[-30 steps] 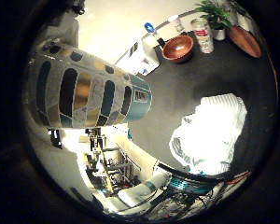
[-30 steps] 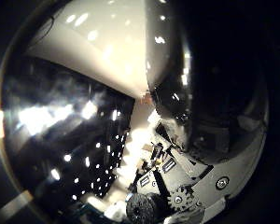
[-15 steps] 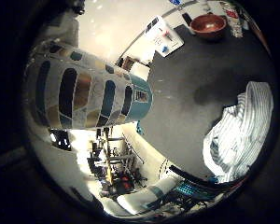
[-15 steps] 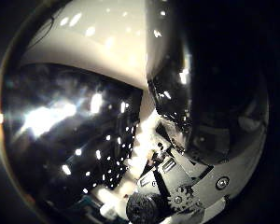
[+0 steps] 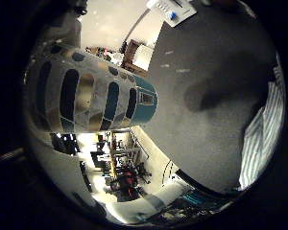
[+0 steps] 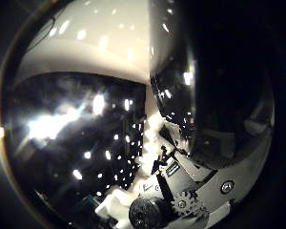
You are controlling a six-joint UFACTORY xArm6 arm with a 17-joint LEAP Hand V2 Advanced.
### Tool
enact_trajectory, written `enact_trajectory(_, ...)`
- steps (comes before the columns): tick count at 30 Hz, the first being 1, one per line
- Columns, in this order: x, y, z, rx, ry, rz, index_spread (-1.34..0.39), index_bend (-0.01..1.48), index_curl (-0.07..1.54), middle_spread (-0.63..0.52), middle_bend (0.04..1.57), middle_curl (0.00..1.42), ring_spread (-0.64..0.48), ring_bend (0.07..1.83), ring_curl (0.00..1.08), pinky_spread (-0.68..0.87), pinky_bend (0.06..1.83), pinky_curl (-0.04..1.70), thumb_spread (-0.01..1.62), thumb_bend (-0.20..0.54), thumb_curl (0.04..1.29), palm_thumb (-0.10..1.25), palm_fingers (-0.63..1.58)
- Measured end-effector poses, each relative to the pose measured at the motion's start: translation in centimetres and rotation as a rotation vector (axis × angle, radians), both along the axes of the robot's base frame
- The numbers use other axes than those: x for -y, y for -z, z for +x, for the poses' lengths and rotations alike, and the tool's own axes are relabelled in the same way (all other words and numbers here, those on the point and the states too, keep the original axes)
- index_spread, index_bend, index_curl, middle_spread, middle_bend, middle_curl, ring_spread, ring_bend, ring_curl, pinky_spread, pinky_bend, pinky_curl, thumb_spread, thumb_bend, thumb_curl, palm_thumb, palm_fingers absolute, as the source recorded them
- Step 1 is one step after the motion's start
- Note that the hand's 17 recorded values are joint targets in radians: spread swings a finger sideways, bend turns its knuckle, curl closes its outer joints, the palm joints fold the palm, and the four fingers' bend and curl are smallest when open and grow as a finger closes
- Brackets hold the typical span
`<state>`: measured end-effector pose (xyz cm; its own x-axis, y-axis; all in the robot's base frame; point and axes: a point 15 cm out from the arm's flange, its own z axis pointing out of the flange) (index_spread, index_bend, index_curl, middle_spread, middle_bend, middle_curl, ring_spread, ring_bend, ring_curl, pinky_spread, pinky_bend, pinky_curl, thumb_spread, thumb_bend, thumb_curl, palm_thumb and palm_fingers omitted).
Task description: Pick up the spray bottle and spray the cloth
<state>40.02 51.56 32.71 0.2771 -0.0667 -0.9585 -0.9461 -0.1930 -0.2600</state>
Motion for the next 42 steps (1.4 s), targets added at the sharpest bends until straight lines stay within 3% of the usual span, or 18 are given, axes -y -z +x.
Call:
enact_trajectory(12,1.2,6.0,4.7,0.121,0.122,-0.122,-0.35,0.93,0.9,-0.23,1.23,0.92,-0.21,1.45,0.64,-0.29,1.36,0.63,1.07,-0.009,0.92,0.92,1.16)
enact_trajectory(20,2.0,7.2,5.7,0.114,0.146,-0.147,-0.36,0.92,0.9,-0.23,1.21,0.92,-0.21,1.44,0.63,-0.3,1.35,0.62,1.02,-0.033,0.9,0.85,1.15)
enact_trajectory(23,2.3,7.1,6.1,0.113,0.157,-0.154,-0.39,0.79,0.86,-0.23,1.15,0.87,-0.21,1.41,0.59,-0.39,1.26,0.57,0.94,-0.046,0.83,0.73,1.14)
enact_trajectory(26,2.5,7.0,6.1,0.122,0.152,-0.16,-0.45,0.57,0.81,-0.25,1.07,0.81,-0.24,1.36,0.54,-0.54,1.12,0.48,0.88,-0.043,0.77,0.67,1.07)
enact_trajectory(28,2.6,7.0,6.1,0.12,0.148,-0.167,-0.5,0.43,0.78,-0.26,1.01,0.76,-0.27,1.3,0.51,-0.55,1.08,0.44,0.9,-0.041,0.72,0.62,1.04)
enact_trajectory(30,2.8,7.2,5.9,0.113,0.137,-0.181,-0.53,0.29,0.74,-0.29,0.9,0.71,-0.3,1.17,0.47,-0.41,1.1,0.46,1.0,-0.049,0.64,0.52,0.73)
enact_trajectory(33,3.4,7.7,5.8,0.13,0.109,-0.217,-0.53,0.25,0.68,-0.27,0.59,0.59,-0.22,1.0,0.39,-0.12,1.22,0.49,1.05,-0.047,0.52,0.41,0.38)
enact_trajectory(38,4.0,7.4,5.7,0.159,0.069,-0.253,-0.41,0.2,0.57,-0.14,0.4,0.48,-0.02,0.82,0.29,0.28,1.2,0.44,1.01,-0.04,0.42,0.33,0.18)
enact_trajectory(42,4.1,6.4,5.3,0.157,0.046,-0.252,-0.35,0.2,0.52,-0.08,0.32,0.43,0.13,0.7,0.23,0.44,1.11,0.37,0.99,-0.033,0.39,0.32,0.11)
